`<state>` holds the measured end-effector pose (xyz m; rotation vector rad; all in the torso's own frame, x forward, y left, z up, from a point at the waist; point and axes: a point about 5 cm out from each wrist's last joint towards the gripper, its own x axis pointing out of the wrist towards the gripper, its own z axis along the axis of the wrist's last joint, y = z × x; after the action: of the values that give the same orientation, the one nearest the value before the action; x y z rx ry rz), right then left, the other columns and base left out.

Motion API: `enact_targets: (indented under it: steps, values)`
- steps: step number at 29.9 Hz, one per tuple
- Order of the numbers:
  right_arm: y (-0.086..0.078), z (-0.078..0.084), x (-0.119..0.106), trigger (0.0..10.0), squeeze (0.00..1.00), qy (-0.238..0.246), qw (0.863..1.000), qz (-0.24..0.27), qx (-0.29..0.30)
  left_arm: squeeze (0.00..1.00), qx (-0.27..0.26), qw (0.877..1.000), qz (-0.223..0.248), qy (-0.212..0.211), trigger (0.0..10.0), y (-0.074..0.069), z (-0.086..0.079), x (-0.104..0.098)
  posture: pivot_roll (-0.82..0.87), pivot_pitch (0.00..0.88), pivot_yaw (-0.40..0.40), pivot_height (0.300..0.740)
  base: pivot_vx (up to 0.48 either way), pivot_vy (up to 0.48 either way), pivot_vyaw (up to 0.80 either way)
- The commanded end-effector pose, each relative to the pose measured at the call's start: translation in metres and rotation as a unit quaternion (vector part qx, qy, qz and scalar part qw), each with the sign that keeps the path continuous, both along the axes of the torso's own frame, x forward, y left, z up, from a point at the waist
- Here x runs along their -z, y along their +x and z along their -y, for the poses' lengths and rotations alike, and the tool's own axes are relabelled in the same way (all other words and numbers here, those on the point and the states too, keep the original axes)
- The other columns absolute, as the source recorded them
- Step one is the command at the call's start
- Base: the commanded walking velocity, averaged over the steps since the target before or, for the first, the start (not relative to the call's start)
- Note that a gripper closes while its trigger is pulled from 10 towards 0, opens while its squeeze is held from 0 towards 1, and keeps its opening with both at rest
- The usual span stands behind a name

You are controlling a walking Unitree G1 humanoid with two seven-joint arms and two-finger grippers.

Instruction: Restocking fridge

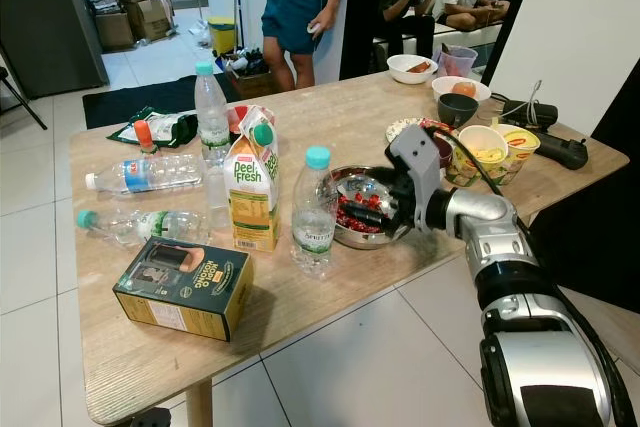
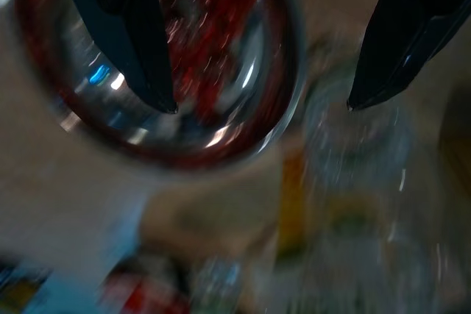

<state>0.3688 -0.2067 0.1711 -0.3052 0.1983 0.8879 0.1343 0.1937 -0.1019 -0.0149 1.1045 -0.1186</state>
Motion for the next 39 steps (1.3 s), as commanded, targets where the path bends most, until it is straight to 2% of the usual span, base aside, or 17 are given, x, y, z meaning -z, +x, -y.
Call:
enact_targets:
  steps: [1,5,11,12,22,33,39]
  values:
    - [-0.002,0.005,0.0,10.0,0.0,-0.017,1.0,-0.007,0.0,0.0,0.002,1.0,-0.013,-0.004,10.0,-0.006,0.004,0.003,0.07,0.0,-0.051,0.74,0.0,0.0,0.0]
    - [-0.002,0.009,0.001,10.0,0.0,-0.032,0.999,-0.008,0.001,0.0,0.004,1.0,-0.013,-0.004,10.0,-0.007,0.004,0.003,0.07,0.0,-0.049,0.74,0.0,0.0,0.0]
    - [-0.007,0.01,0.007,10.0,0.0,-0.059,0.998,-0.033,-0.021,0.0,0.012,1.0,-0.014,-0.001,10.0,-0.007,0.003,0.003,0.07,0.0,-0.048,0.74,0.0,0.0,0.0]
    - [-0.009,0.011,0.009,10.0,0.0,-0.075,0.996,-0.045,-0.03,0.0,0.013,1.0,-0.015,-0.001,10.0,-0.007,0.003,0.003,0.07,0.0,-0.047,0.74,0.0,0.0,0.0]
    - [-0.012,0.015,0.017,10.0,0.0,-0.111,0.991,-0.062,-0.033,0.0,0.017,1.0,-0.015,0.0,10.0,-0.007,0.003,0.003,0.06,0.0,-0.047,0.74,0.0,0.0,0.0]
    - [-0.02,0.025,0.034,10.0,0.0,-0.179,0.978,-0.105,-0.024,0.0,0.016,1.0,-0.015,-0.002,10.0,-0.007,0.003,0.003,0.06,0.0,-0.045,0.74,0.0,0.0,0.0]
    - [-0.02,0.025,0.036,10.0,0.0,-0.183,0.977,-0.104,-0.021,0.0,0.016,1.0,-0.015,-0.002,10.0,-0.007,0.003,0.003,0.06,0.0,-0.044,0.74,0.0,0.0,0.0]
